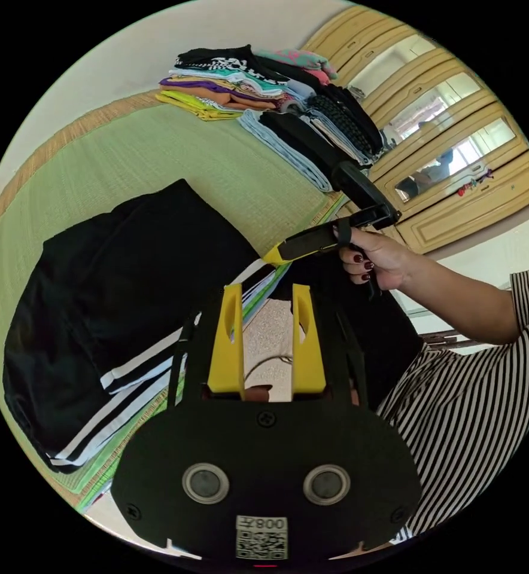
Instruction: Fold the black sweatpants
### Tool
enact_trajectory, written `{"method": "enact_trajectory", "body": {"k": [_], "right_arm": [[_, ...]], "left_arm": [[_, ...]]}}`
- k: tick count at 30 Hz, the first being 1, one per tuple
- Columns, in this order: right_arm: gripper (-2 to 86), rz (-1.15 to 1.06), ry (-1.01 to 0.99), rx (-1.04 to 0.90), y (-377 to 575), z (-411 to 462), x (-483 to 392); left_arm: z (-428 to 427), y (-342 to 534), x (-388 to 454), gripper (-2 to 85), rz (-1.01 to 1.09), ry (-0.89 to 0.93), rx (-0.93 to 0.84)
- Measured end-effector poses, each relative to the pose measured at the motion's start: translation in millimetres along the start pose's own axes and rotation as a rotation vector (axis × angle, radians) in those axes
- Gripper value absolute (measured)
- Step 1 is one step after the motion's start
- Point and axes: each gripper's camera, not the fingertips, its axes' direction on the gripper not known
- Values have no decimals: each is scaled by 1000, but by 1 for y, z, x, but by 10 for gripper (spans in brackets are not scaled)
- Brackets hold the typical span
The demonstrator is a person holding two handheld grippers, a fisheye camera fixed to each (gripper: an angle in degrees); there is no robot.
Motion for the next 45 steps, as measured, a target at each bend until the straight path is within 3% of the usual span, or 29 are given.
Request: {"method": "enact_trajectory", "body": {"k": [6, 11, 17, 28, 39, 45], "right_arm": [[18, -3, -65, 2, -3, -13, 18], [12, -39, -63, -8, -8, -25, 22], [34, -71, -31, 88, -36, -57, 26], [82, 2, -68, 97, -118, -54, 37], [36, 57, -68, 76, -142, -51, 29], [26, 51, -85, 177, -131, -77, 10]], "left_arm": [[36, -43, 41, 96, 68, -192, -139], [40, -50, 55, 57, 65, -257, -138], [22, -42, 49, 41, -10, -143, -37], [16, -21, 37, 34, -31, -78, 9], [31, 23, 15, 39, -11, -75, 8], [38, 52, -1, 38, 22, -34, 51]]}}
